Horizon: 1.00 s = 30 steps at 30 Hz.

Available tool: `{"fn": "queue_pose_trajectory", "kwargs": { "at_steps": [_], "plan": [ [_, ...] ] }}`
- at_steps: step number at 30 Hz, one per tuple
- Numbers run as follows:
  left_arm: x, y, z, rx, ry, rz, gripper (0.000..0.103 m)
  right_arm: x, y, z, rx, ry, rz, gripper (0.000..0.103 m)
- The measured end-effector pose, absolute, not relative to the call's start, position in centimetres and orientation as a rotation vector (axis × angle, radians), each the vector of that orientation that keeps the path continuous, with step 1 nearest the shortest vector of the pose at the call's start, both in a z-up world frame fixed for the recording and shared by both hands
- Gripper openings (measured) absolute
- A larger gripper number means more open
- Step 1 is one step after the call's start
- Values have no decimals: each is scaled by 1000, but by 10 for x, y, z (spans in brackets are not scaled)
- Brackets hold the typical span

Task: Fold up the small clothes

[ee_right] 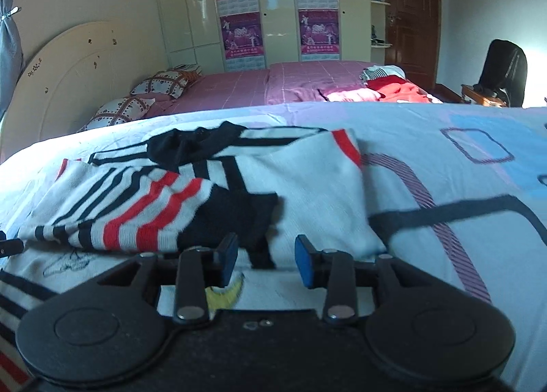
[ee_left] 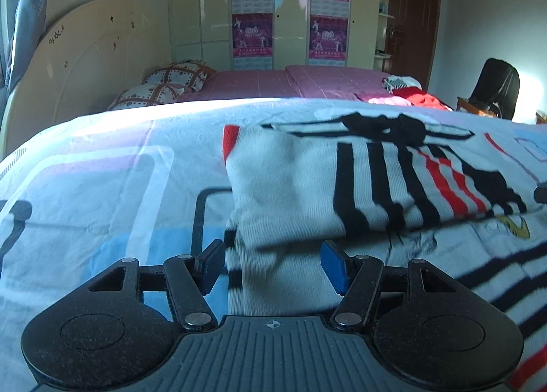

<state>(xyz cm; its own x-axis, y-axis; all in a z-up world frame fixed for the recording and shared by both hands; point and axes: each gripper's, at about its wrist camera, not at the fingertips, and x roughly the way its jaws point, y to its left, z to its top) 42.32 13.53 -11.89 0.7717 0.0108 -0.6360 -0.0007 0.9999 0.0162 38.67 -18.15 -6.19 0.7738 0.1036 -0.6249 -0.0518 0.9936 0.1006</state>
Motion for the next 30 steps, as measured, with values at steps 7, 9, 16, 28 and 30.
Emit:
{"fn": "queue_pose_trajectory", "kwargs": {
  "at_steps": [7,9,16,28,30],
  "plan": [
    [371,143,-127,21,713,-9,62,323,-209,-68,96,723,20,41],
    [355,144,-129,47,728,-16,62,306,-215,-71,110,748,3,42],
    [300,160,-127,-77,783,-34,62,262,-237,-78,219,813,2,46],
    [224,148,-128,-237,834,-131,61,201,-285,-87,452,856,105,46],
    [218,139,-127,-226,846,-143,61,187,-292,-89,502,860,149,46]
  ]
}}
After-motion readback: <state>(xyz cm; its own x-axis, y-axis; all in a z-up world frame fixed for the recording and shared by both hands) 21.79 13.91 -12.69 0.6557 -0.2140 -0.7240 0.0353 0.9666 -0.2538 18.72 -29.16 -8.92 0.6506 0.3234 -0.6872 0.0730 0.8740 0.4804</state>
